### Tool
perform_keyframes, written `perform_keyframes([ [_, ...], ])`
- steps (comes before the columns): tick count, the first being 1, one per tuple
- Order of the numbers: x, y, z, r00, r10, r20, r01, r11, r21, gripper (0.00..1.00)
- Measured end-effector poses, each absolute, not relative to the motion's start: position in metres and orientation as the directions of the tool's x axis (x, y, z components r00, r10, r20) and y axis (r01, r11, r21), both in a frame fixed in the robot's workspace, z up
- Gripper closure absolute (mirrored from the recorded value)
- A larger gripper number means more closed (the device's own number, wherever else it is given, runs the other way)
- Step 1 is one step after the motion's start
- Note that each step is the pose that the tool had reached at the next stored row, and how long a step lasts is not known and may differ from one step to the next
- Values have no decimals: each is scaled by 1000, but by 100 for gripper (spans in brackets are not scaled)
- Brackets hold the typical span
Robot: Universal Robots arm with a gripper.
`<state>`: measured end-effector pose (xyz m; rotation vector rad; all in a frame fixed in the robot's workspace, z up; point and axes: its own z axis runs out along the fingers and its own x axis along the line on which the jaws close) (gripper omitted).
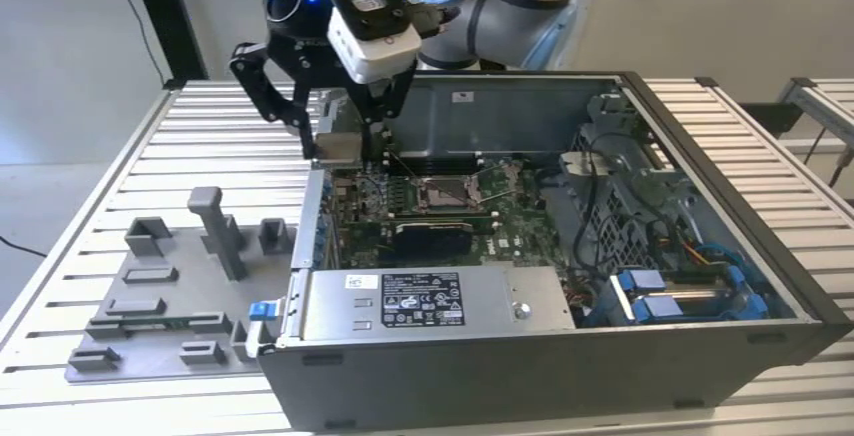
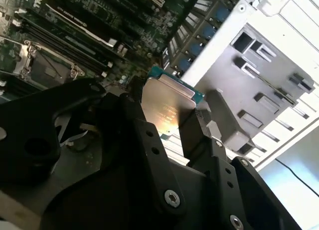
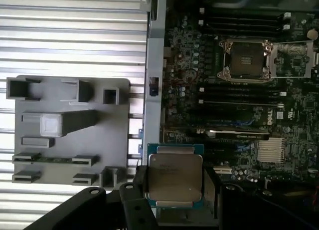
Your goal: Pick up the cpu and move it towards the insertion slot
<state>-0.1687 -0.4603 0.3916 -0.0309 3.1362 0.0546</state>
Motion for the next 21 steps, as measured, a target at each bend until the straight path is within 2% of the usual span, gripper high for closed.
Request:
perform_keyframes([
  [21, -74, -460, 392, -1000, -20, -5, -20, 999, 35, 100],
])
